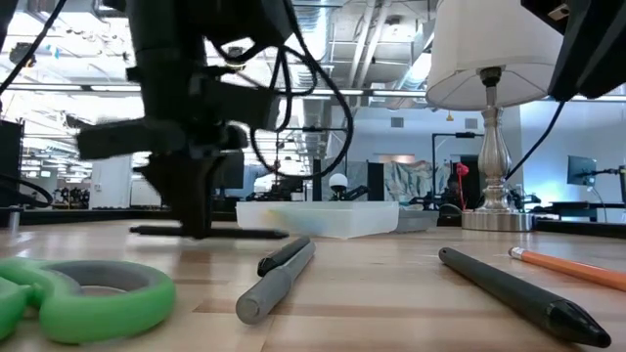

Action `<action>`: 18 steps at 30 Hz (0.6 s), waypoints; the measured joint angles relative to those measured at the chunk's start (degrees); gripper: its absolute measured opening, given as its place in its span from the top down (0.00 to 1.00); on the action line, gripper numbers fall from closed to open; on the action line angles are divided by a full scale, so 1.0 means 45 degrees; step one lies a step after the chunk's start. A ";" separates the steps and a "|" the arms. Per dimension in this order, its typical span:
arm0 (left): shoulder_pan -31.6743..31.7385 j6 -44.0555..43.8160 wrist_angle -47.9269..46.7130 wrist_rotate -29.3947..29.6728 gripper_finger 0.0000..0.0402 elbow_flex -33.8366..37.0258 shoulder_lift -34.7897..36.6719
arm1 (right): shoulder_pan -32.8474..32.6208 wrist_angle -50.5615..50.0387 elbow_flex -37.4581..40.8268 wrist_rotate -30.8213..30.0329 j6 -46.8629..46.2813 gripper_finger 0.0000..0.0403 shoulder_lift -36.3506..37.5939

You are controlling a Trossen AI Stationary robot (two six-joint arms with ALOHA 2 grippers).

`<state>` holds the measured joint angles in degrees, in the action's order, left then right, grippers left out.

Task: Pick & place school supplies into a supply box
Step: Put the top left black pen into the black supply box

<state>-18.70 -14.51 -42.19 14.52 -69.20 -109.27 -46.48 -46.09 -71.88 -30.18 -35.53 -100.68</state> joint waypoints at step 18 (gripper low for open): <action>-0.0143 0.2733 -0.1601 0.4692 0.91 -0.2336 0.0083 | 0.0015 -0.0184 0.0005 -0.0619 0.0024 0.79 -0.0413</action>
<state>-19.34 -2.21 -49.40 35.63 -79.72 -108.90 -46.41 -46.92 -71.85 -32.97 -35.42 -102.54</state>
